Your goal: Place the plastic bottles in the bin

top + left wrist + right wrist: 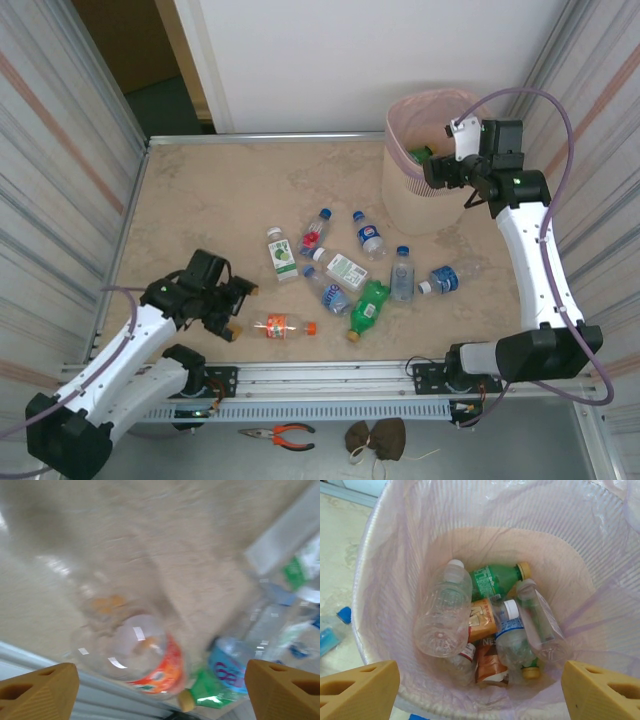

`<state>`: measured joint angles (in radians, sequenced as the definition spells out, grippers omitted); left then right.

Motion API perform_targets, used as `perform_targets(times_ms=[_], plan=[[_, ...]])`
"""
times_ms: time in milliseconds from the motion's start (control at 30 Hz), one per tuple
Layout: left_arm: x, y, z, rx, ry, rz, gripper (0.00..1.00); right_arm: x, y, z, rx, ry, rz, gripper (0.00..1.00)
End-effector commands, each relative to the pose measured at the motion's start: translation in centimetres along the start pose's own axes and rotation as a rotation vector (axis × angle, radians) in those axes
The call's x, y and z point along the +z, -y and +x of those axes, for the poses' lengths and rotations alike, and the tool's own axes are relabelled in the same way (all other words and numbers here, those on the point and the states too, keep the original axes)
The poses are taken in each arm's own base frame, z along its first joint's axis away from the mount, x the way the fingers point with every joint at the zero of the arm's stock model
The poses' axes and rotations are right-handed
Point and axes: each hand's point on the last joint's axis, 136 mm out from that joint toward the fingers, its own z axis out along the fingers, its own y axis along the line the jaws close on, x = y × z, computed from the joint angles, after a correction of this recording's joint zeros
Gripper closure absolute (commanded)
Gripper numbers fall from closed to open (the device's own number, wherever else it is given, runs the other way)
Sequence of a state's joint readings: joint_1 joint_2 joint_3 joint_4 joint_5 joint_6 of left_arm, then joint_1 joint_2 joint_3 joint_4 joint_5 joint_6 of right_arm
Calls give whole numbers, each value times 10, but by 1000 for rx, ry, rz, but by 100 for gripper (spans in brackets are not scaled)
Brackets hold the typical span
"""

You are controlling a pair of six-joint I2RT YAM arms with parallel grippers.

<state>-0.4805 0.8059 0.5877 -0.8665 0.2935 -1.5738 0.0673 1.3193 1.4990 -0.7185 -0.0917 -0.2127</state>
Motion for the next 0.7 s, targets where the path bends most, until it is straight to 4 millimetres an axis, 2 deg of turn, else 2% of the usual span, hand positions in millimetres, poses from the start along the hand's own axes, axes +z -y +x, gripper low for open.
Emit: perform_targets(times_ms=[0, 133, 400, 500, 667], plan=[[8, -30, 4, -147, 8, -108, 9, -7, -7, 3, 20, 10, -19, 17], [23, -30, 12, -171, -26, -93, 3, -10, -9, 5, 21, 9, -25, 17], [53, -9, 14, -223, -73, -7, 5, -13, -12, 6, 16, 5, -32, 17], [59, -4, 14, -225, -73, -6, 9, -13, -13, 7, 11, 1, -35, 17], [67, 4, 12, -223, -69, 0, 22, -15, -14, 10, 7, -9, -36, 17]])
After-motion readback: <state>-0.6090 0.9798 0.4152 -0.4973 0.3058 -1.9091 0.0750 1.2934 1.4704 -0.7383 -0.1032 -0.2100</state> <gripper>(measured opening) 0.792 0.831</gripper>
